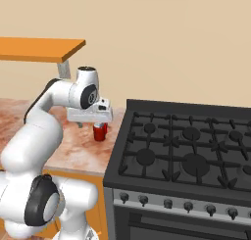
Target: Four empty soda cans are scattered around the kitchen. Gather all the cans and cluster them next to the stove for recycling.
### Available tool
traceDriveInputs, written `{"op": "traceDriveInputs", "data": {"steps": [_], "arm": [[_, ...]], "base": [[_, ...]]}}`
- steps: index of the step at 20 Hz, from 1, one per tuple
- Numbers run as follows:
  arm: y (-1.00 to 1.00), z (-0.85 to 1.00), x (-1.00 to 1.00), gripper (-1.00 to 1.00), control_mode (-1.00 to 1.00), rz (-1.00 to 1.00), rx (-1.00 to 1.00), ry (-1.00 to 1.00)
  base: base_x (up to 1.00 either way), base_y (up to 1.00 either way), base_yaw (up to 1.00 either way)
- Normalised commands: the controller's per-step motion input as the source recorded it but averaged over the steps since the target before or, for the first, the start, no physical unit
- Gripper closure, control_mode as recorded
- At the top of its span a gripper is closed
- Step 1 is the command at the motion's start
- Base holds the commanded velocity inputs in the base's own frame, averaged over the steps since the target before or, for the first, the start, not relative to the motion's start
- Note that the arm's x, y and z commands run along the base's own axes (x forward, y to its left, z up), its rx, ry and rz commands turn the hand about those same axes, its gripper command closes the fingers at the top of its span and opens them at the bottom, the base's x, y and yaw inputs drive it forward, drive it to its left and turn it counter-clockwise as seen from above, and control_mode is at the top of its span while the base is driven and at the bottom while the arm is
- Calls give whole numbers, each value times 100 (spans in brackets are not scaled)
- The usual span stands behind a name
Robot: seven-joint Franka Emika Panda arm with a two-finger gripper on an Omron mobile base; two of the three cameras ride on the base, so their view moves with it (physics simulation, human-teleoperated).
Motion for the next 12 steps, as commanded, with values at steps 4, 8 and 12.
{"op": "traceDriveInputs", "data": {"steps": [4,8,12], "arm": [[-5,46,-58,-100,-100,-6,0,-10],[-4,39,-53,-100,-100,-7,0,-4],[-1,40,-48,-100,-100,-3,0,0]], "base": [[0,0,0],[0,0,0],[0,0,0]]}}
